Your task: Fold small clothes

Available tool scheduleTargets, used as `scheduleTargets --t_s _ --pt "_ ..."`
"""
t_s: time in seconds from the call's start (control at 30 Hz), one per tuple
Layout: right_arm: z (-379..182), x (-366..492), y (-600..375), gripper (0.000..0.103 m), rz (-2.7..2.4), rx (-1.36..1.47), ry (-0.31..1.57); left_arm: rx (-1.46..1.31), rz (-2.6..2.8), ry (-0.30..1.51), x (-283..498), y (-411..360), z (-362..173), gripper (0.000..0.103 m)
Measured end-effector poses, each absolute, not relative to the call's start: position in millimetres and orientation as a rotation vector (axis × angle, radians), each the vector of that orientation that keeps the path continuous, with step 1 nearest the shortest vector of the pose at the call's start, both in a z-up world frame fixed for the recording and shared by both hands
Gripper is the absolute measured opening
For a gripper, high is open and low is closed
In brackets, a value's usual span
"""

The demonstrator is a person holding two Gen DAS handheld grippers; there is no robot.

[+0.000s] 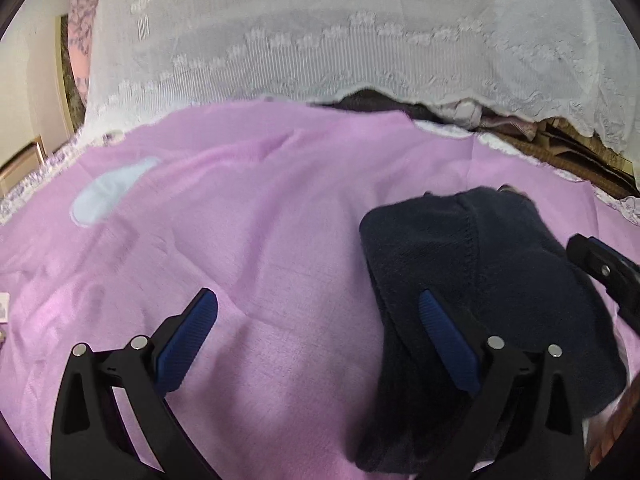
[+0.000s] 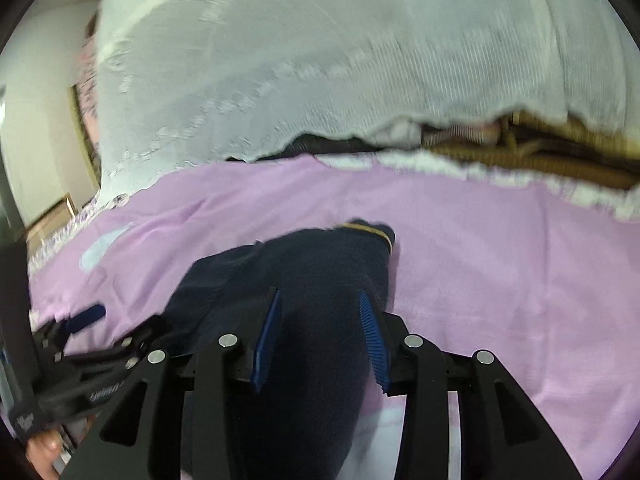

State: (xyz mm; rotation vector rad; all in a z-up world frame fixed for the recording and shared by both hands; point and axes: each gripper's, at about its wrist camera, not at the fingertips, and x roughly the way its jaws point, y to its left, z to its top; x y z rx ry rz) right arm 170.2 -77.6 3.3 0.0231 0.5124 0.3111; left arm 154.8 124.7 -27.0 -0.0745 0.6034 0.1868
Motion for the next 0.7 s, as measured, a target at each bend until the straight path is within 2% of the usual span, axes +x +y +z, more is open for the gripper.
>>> scheduleTargets --t_s 0.17,0.3,0.47,0.7 --pt "7 130 -69 0.041 0.308 -0.068 0.465 -0.055 0.183 0.528 142 121 -16 0.098" --pt "-6 127 -74 0.042 0.316 -0.046 0.53 -0.05 0.174 0.535 140 121 -17 0.098" --pt "-15 133 -81 0.055 0.314 0.006 0.575 -0.052 0.161 0.623 152 123 -30 0.099" --pt "-22 136 -85 0.062 0.318 0.049 0.602 -0.048 0.168 0.64 152 121 -35 0.098"
